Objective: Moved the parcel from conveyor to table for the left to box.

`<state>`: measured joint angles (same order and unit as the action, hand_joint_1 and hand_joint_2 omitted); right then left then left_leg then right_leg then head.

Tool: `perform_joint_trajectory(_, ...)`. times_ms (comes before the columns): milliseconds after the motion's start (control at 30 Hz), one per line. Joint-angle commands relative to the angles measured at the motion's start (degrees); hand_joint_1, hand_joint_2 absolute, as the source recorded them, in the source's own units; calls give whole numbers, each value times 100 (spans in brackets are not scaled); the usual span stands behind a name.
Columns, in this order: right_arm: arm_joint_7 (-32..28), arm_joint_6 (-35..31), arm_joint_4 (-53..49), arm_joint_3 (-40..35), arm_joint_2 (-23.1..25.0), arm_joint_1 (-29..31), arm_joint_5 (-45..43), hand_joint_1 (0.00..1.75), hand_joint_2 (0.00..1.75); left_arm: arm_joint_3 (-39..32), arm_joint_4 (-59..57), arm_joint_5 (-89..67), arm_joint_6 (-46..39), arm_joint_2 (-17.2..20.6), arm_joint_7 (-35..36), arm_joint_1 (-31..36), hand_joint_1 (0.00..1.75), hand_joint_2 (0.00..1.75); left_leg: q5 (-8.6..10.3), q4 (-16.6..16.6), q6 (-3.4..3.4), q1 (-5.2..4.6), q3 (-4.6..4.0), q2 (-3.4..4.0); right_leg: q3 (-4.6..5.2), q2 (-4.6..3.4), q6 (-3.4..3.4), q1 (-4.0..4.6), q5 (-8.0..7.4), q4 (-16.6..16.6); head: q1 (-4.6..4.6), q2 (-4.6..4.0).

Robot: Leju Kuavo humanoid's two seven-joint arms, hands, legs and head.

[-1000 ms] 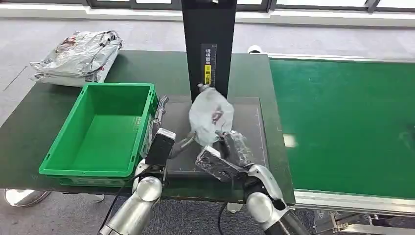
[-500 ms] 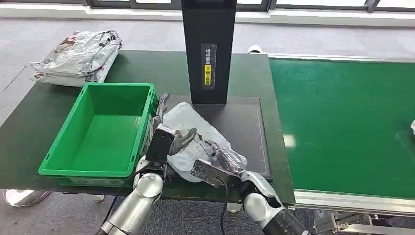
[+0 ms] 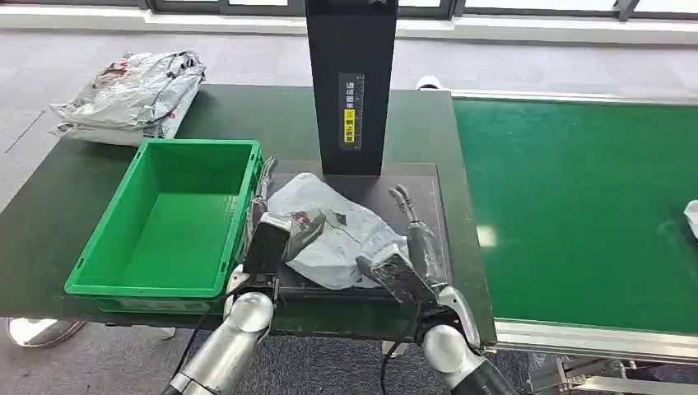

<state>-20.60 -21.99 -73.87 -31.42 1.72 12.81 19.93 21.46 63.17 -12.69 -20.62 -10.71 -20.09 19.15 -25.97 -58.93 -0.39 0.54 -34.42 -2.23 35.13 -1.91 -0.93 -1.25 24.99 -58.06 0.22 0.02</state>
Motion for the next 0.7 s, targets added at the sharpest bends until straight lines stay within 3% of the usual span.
perform_joint_trajectory(33, -1074, 124, 70, 1168, 413, -415, -1715, 0, 175, 284, -1554, -649, 181, 359, 122, 160, 0, 175, 0, 12, -1, -1, 18, 10, -17, 11, 6, 3, 1, 10, 0, 0)
perform_joint_trajectory(533, -1117, 160, 270, 1219, 405, -284, -2003, 0, 175, 236, -1617, -727, 131, 422, 125, 80, 0, 175, -2, 8, 0, 1, 11, 24, -6, 4, 7, 5, 0, 7, 0, 0)
perform_joint_trajectory(700, -1019, 280, 245, 1374, 378, -301, -2297, 0, 175, 454, -1747, -1294, 61, 606, 344, 19, 0, 175, -2, 13, -1, 1, 15, 29, -10, 2, 9, 5, -1, 11, 0, 0)
